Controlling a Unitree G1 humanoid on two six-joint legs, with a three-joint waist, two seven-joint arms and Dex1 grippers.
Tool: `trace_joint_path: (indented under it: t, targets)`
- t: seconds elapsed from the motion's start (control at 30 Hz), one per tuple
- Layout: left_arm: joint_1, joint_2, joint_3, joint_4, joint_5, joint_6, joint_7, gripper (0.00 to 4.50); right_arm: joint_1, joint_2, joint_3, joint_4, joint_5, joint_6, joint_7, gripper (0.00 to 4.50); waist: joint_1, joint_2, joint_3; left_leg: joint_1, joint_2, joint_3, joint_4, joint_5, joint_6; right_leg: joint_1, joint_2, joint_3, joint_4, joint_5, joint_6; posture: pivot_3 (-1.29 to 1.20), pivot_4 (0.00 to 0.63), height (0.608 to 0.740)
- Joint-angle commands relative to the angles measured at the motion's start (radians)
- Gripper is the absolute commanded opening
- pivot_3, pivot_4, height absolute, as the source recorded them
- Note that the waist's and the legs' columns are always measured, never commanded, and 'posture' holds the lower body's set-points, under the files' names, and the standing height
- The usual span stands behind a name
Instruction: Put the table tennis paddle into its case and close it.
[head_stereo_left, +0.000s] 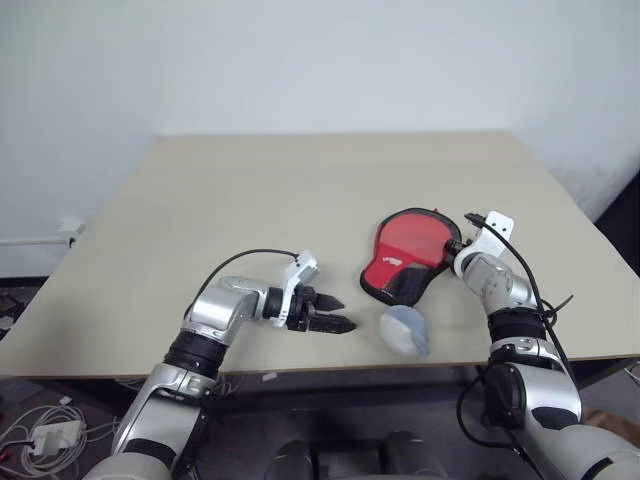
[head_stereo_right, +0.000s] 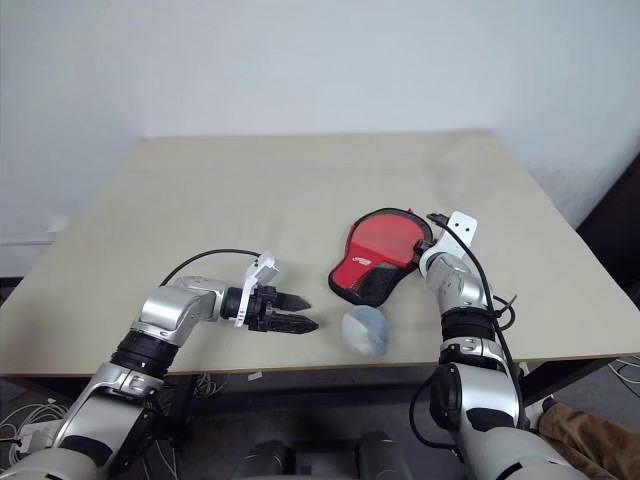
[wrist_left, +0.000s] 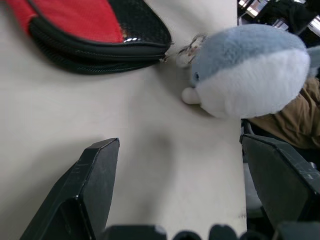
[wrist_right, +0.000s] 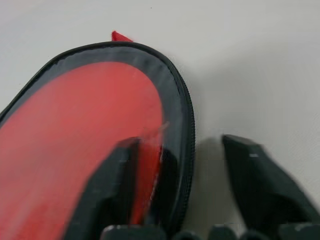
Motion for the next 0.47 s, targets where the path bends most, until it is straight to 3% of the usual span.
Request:
trace_joint_path:
  t: [0.03,0.17,0.23,0.37,0.47]
  targets:
    - [-0.062,0.021,0.044,0.036,-0.005,-0.041,-0.002,4.12,0.007,-0.019,0.026,-0.123,-0.008,-0.01,0.039,4.3,0.002,0.0,0.0,0.0,0.0,0.0,0.0,0.0,0.0,0.0,0.0,0.0,0.0,0.0,0.0,0.0,0.0,0.74]
    - [-0.109,0.039,0.059,0.125,0.01,-0.089,0.001,4.12,0.106,-0.045,0.091,-0.372,0.021,0.03,0.172,4.46,0.005,0.0,0.0,0.0,0.0,-0.001,0.001,0.0,0.0,0.0,0.0,-0.001,0.0,-0.001,0.001,0.0,0.0,0.74]
    - [-0.124,0.052,0.065,0.155,0.016,-0.108,-0.002,4.12,0.205,-0.072,0.147,-0.546,0.056,-0.012,0.324,4.46,0.008,0.0,0.0,-0.001,0.0,-0.001,0.0,0.0,0.0,0.0,0.0,-0.001,0.0,-0.001,0.002,0.0,0.0,0.74]
    - [-0.12,0.075,0.057,0.16,0.025,-0.118,-0.021,4.12,0.407,-0.135,0.206,-0.847,0.244,0.095,0.588,4.46,0.008,0.0,0.0,-0.001,0.0,-0.002,0.001,0.0,0.0,0.001,0.0,-0.002,-0.001,-0.003,0.005,0.0,0.0,0.74]
    - [-0.096,0.095,0.047,0.122,0.022,-0.099,-0.04,4.12,0.525,-0.2,0.233,-0.979,0.293,0.14,0.67,4.46,0.009,0.0,0.0,-0.001,0.0,-0.002,0.002,0.0,0.0,0.001,0.0,-0.002,0.0,-0.003,0.005,0.0,0.0,0.74]
